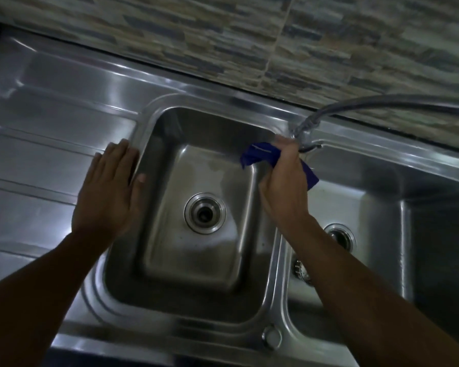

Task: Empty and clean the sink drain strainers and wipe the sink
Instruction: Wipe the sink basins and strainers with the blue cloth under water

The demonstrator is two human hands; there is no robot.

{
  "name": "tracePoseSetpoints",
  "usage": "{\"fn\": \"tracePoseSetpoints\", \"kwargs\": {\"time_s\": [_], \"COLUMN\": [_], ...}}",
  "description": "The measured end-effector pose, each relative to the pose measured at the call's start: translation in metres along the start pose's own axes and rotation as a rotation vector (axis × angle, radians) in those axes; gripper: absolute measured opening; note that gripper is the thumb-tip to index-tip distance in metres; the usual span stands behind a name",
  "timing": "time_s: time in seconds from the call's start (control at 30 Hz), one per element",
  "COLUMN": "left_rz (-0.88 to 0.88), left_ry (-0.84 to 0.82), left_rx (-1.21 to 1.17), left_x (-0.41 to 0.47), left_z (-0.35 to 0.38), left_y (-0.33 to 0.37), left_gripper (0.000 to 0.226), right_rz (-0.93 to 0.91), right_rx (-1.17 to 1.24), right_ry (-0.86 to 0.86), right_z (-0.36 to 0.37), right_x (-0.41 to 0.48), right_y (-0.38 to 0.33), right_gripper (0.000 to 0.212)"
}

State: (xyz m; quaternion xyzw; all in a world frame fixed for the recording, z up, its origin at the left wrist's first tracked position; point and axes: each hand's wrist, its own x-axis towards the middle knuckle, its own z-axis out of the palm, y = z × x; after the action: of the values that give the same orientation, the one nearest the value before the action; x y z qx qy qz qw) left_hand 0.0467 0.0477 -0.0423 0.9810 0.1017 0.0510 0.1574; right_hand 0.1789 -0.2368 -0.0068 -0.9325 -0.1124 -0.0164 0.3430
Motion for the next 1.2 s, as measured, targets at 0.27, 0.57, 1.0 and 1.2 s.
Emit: {"fn": "tracePoseSetpoints", "kwargs": {"time_s": [0.27,0.57,1.0,1.2], "left_rz": [-0.019,-0.023,-0.001,0.001], "left_ry": [-0.006,0.001,0.015,0.017], "left_rx": [-0.035,-0.034,-0.044,-0.033], "left_x": [-0.001,0.000,-0.002,-0.003], "left_z": [-0.003,-0.006,-0.002,-0.003], "left_y": [0.003,0.009,0.003,0.002], "left_gripper": [0.059,0.058,0.057,0.057], "right_rz": [-0.148,-0.341,-0.633,-0.293], "right_rx": [0.100,-0.229,-0.271,-0.355], "right_ry": [0.289,-0.145,-0.340,-0.191], "right_z": [0.005,0.059,0.125,0.061], "right_x": [0.061,0.072,0.101,0.060], "right_y": [-0.038,-0.011,-0.074,-0.001], "right_gripper": [0.054,0.076,0.085,0.094]}}
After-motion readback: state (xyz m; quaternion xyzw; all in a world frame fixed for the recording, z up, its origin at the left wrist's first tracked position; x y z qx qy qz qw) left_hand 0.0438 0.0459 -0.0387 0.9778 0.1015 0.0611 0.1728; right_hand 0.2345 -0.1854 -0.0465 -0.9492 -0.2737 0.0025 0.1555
